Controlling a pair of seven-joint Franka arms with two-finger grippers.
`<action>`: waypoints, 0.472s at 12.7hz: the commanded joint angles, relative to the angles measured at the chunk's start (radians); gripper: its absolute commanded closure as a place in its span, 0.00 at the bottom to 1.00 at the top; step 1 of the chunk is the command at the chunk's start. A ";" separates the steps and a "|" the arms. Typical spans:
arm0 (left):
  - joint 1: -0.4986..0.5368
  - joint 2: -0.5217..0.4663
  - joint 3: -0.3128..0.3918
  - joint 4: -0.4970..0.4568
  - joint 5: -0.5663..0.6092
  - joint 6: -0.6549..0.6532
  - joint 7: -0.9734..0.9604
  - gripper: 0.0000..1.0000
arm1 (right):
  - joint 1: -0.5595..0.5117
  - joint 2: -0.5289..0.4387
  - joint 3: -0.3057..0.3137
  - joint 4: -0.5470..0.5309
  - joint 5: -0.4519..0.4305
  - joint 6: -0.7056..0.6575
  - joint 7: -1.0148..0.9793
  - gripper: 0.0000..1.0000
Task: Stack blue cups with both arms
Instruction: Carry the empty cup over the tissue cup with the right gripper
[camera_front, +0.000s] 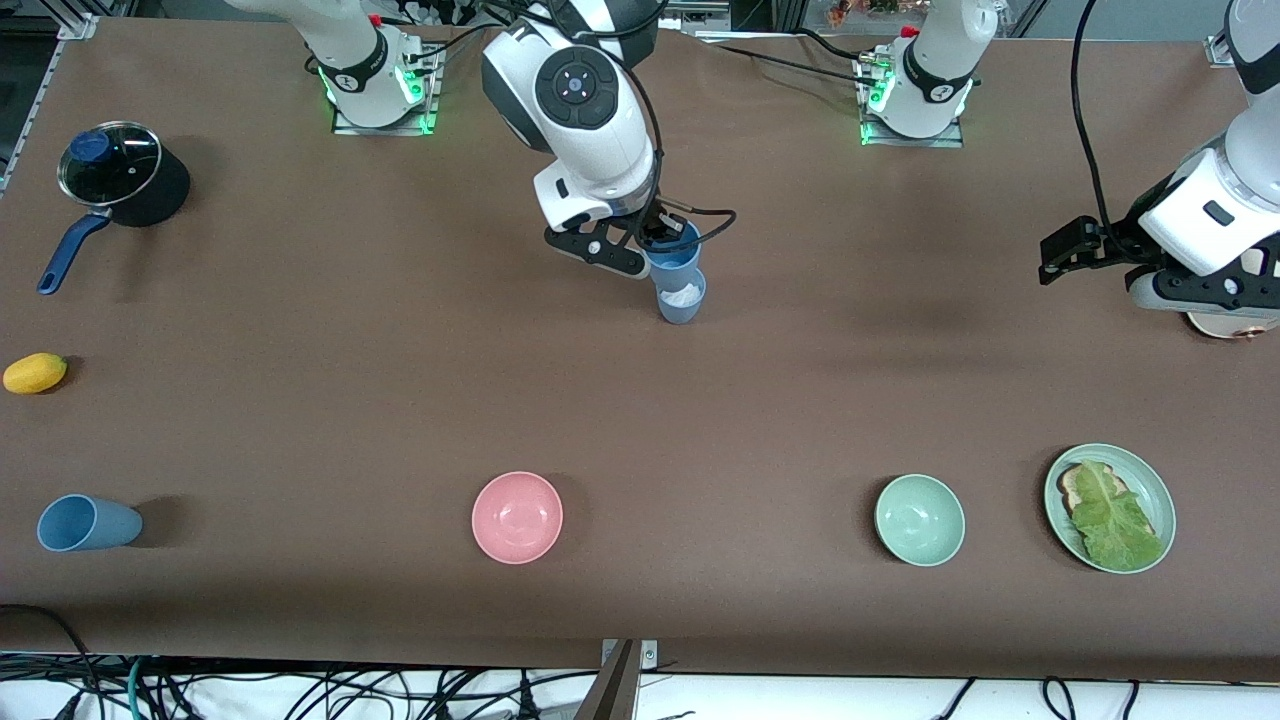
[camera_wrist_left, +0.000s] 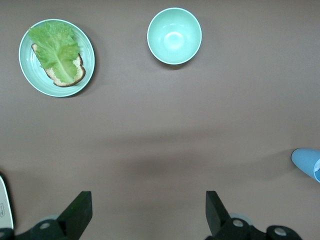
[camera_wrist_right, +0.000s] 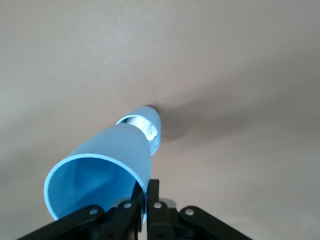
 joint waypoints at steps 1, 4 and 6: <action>-0.003 0.011 0.002 0.031 0.013 -0.024 0.014 0.00 | 0.042 0.049 -0.014 0.066 -0.017 -0.031 0.052 1.00; -0.003 0.011 0.002 0.031 0.013 -0.026 0.014 0.00 | 0.076 0.087 -0.014 0.065 -0.042 -0.028 0.069 1.00; -0.005 0.011 0.002 0.031 0.013 -0.026 0.012 0.00 | 0.079 0.090 -0.014 0.056 -0.060 -0.032 0.071 1.00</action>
